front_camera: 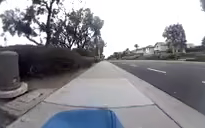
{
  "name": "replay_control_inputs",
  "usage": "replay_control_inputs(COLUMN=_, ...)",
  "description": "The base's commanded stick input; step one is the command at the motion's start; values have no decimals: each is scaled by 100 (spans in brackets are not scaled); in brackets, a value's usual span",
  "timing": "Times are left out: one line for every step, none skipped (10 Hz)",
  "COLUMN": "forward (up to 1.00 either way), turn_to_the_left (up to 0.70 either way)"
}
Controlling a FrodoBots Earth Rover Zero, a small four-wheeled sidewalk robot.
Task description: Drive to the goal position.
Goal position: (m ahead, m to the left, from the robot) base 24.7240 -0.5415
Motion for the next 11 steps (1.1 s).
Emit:
replay_control_inputs(forward=100, turn_to_the_left=0)
replay_control_inputs(forward=100, turn_to_the_left=0)
replay_control_inputs(forward=100, turn_to_the_left=0)
replay_control_inputs(forward=100, turn_to_the_left=0)
replay_control_inputs(forward=100, turn_to_the_left=0)
replay_control_inputs(forward=100, turn_to_the_left=0)
replay_control_inputs(forward=100, turn_to_the_left=0)
replay_control_inputs(forward=100, turn_to_the_left=0)
replay_control_inputs(forward=100, turn_to_the_left=0)
replay_control_inputs(forward=100, turn_to_the_left=0)
replay_control_inputs(forward=100, turn_to_the_left=0)
